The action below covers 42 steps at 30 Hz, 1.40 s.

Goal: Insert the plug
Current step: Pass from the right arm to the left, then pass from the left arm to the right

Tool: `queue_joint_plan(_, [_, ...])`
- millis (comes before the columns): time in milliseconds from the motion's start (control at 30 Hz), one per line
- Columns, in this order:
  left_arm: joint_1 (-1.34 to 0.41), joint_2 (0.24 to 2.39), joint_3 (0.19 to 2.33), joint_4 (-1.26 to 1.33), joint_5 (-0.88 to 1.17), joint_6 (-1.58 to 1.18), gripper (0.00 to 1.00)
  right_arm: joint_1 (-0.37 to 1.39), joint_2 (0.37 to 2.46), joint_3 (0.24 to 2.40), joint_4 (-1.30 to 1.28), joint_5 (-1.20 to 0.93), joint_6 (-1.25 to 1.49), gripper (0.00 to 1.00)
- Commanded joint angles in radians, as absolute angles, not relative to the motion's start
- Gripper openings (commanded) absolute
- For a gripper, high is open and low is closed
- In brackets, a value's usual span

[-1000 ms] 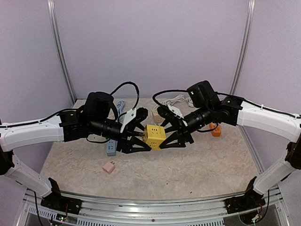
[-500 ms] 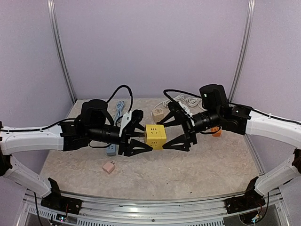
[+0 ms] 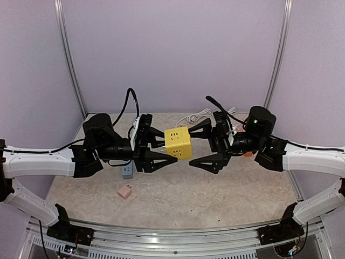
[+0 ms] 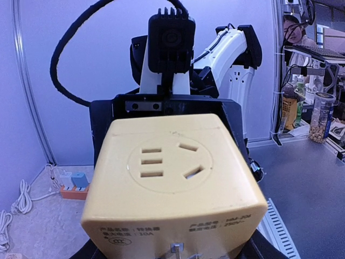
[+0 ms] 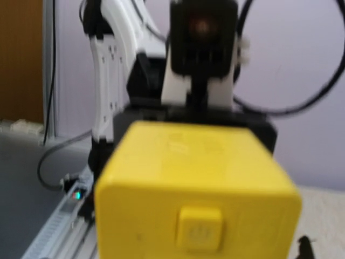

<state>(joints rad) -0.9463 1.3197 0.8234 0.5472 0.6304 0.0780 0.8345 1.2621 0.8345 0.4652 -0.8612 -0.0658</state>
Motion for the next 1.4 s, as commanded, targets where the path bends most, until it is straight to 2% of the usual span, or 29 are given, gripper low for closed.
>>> queue_joint_plan(0, [-0.96,1.341,0.822,0.645,0.657,0.051,0.0,0.821,1.266,0.806,0.709,-0.903,0.065,0.94])
queue_joint_plan(267, [-0.963,1.35,0.824,0.65,0.655,0.044,0.0,0.82,1.327,0.811,0.801,-0.922,0.147,0.87])
queue_joint_plan(667, [-0.963,1.353,0.825,0.645,0.624,0.05,0.0,0.821,1.362,0.817,0.808,-0.902,0.164,0.79])
queue_joint_plan(1367, [-0.963,1.364,0.831,0.632,0.621,0.053,0.0,0.841,1.418,0.849,0.858,-0.928,0.196,0.73])
